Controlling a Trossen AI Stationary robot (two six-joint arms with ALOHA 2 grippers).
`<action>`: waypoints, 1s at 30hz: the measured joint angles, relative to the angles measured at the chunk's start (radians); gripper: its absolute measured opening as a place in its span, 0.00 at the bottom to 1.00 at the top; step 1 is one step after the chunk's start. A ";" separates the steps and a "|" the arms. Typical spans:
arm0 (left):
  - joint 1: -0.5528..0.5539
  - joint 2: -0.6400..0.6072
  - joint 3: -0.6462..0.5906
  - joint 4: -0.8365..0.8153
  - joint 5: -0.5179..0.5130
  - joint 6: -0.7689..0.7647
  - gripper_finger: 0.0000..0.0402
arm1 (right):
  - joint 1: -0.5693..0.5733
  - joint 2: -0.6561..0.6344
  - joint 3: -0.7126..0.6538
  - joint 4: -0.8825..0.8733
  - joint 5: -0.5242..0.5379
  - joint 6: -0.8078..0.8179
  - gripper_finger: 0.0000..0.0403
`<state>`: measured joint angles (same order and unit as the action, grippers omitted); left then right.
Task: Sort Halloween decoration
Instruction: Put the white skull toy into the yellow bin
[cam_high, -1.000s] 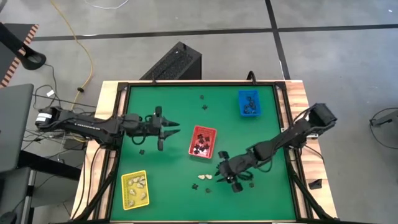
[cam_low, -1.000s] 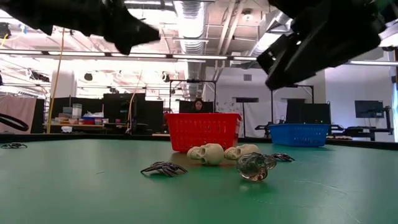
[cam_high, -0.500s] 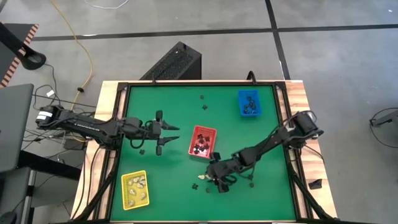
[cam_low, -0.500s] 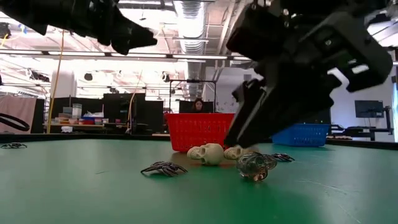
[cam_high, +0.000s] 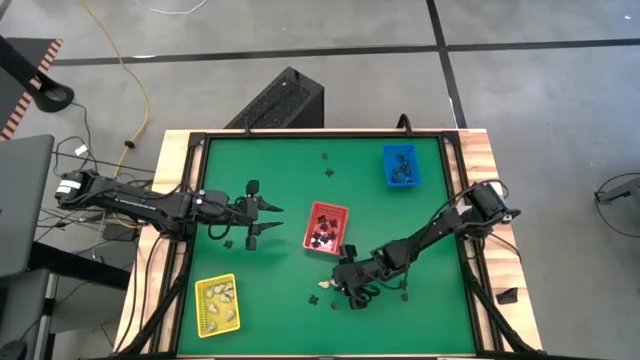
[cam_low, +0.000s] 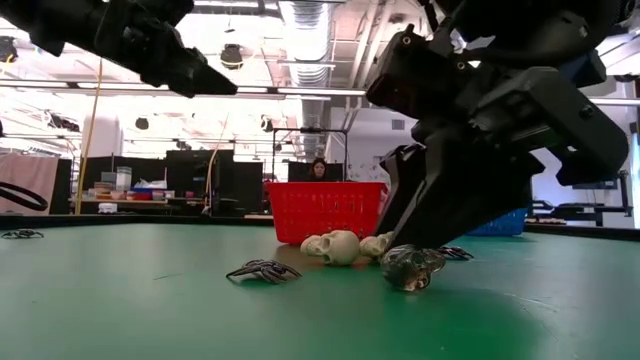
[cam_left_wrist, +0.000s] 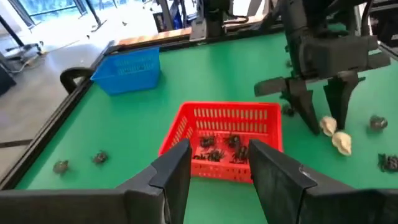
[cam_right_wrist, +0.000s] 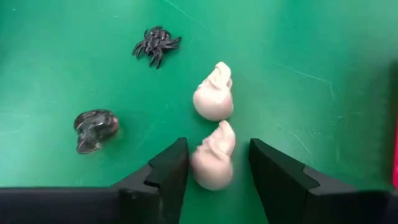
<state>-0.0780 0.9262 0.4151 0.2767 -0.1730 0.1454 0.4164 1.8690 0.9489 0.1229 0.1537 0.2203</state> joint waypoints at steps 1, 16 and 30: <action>0.000 -0.021 0.000 -0.030 -0.002 0.001 0.38 | 0.002 0.000 0.000 -0.001 0.004 0.000 0.47; 0.001 -0.391 -0.120 -0.150 -0.026 -0.068 0.38 | 0.012 -0.128 -0.004 0.014 0.002 -0.065 0.33; 0.002 -0.411 -0.135 -0.154 -0.112 -0.093 0.38 | -0.088 0.167 0.407 0.422 -0.227 -0.393 0.32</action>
<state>-0.0765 0.5156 0.2802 0.1231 -0.2849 0.0521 0.3283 2.0362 1.3562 0.5444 -0.0732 -0.1729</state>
